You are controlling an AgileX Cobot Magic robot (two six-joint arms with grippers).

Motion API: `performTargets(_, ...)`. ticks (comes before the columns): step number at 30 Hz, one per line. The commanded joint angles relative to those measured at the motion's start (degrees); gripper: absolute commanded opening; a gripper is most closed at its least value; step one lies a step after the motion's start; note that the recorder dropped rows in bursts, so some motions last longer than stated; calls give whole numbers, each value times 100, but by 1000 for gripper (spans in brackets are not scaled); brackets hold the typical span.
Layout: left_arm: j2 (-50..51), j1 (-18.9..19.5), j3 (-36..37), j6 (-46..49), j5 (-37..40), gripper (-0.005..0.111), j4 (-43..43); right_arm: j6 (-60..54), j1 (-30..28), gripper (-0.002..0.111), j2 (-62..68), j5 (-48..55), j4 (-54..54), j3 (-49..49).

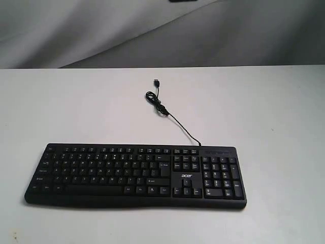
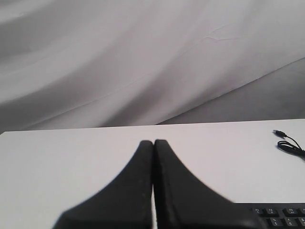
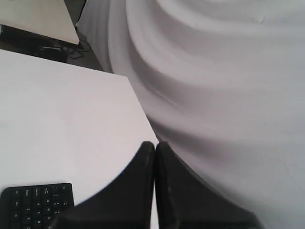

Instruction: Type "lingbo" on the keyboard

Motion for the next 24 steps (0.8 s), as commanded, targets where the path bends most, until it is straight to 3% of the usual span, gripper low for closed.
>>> performTargets(1,-28,-38,28,-12,-50,1,1,37,-33,0,-346,-62,-90,2)
performTargets(4,-28,-38,28,-12,-50,1,1,768,-33,0,-643,-1000,78,2)
performTargets(7,-28,-38,28,-12,-50,1,1,2832,-245,0,-857,-1725,-233,2)
performTargets(14,-28,-38,28,-12,-50,1,1,5749,-1063,0,-919,-897,-2190,15)
performTargets(18,-28,-38,28,-12,-50,1,1,6005,-1857,0,-1144,-69,-2365,382)
performTargets(24,-28,-38,28,-12,-50,1,1,6003,-2953,0,-2390,-688,-2500,2049)
